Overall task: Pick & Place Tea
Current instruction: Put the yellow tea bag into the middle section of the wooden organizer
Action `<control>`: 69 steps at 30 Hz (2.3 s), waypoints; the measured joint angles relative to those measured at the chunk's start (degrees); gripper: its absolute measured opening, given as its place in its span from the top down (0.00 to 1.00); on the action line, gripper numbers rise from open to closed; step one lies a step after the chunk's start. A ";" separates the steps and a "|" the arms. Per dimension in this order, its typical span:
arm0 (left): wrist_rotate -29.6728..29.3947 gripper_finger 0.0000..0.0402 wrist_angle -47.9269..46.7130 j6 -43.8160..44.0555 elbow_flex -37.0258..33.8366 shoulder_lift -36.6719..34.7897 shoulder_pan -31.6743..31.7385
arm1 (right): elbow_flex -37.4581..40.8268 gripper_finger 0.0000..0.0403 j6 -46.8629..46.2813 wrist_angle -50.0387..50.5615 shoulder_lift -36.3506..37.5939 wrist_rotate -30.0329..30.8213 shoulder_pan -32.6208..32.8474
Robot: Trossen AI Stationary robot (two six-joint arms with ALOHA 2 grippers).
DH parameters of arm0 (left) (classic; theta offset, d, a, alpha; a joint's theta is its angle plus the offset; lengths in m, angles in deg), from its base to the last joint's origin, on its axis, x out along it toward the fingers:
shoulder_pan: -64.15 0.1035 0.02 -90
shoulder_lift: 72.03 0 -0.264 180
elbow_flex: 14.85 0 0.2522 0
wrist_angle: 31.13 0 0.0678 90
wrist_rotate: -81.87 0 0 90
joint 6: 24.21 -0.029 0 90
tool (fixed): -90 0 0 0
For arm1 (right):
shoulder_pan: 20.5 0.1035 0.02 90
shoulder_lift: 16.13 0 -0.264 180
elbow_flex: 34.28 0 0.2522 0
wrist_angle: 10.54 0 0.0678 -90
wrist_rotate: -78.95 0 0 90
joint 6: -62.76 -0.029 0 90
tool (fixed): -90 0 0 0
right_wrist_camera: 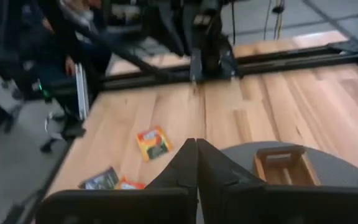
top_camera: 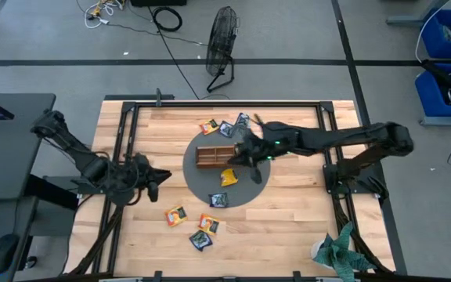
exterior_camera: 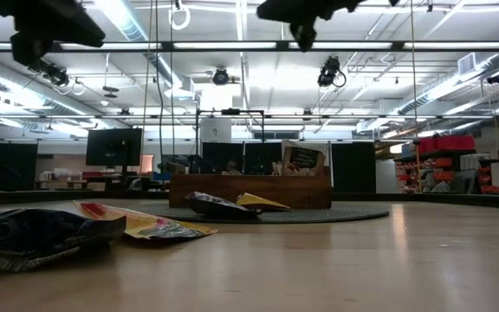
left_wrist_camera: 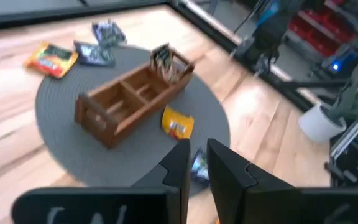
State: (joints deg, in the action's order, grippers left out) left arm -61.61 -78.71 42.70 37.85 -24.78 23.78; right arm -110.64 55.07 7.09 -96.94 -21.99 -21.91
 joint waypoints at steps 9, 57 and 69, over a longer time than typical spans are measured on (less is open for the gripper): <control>13.84 0.89 -7.46 16.50 0.00 0.48 -6.01 | 8.76 1.00 -3.12 3.17 11.86 7.55 1.65; 36.81 0.55 25.51 35.30 -16.23 25.57 -3.29 | 12.91 1.00 -10.07 5.51 15.77 11.43 12.79; 34.88 0.62 24.94 35.50 -16.36 25.74 -1.80 | 12.91 1.00 -9.23 6.55 15.78 11.54 11.54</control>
State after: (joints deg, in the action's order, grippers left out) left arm -26.73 -53.76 78.20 21.50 0.97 21.97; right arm -97.73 45.84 13.63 -81.16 -10.45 -10.37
